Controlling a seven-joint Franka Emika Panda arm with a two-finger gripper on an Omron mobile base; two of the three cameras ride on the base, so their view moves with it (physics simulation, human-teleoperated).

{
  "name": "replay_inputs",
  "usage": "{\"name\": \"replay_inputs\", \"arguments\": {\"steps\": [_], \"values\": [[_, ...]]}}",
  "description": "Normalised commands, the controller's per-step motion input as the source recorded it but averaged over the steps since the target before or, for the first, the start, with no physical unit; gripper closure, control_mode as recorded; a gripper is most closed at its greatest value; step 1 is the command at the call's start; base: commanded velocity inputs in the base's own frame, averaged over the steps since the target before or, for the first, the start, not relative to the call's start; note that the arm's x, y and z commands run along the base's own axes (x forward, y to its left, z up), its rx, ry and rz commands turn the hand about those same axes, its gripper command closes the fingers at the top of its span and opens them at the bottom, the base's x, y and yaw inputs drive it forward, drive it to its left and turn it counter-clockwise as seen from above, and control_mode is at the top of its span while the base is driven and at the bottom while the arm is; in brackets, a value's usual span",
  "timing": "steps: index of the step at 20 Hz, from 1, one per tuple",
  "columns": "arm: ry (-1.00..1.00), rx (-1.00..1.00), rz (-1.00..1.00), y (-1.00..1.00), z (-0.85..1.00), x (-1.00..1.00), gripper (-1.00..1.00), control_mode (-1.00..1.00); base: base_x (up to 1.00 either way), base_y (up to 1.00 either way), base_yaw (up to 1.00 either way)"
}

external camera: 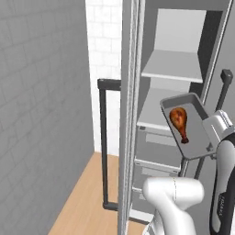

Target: Take the meat container that has the chicken drumstick and place it on the second highest rack of the freezer. Then take the vegetable container that has the broccoli and cucumber and place it on the highest rack of the freezer.

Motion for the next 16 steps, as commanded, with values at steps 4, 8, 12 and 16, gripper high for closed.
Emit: {"name": "replay_inputs", "arguments": {"steps": [4, 8, 12, 16], "values": [[0.0, 0.0, 0.0, 0.0, 0.0, 0.0, 1.0, 1.0, 0.46, 0.03, -0.12], [0.0, 0.0, 0.0, 0.0, 0.0, 0.0, 1.0, 1.0, 0.5, 0.0, -0.1], [0.0, 0.0, 0.0, 0.0, 0.0, 0.0, 1.0, 1.0, 0.5, -0.07, -0.02], [0.0, 0.01, 0.0, -0.04, 0.0, 0.0, 1.0, -1.0, 0.02, -0.14, 0.0]]}}
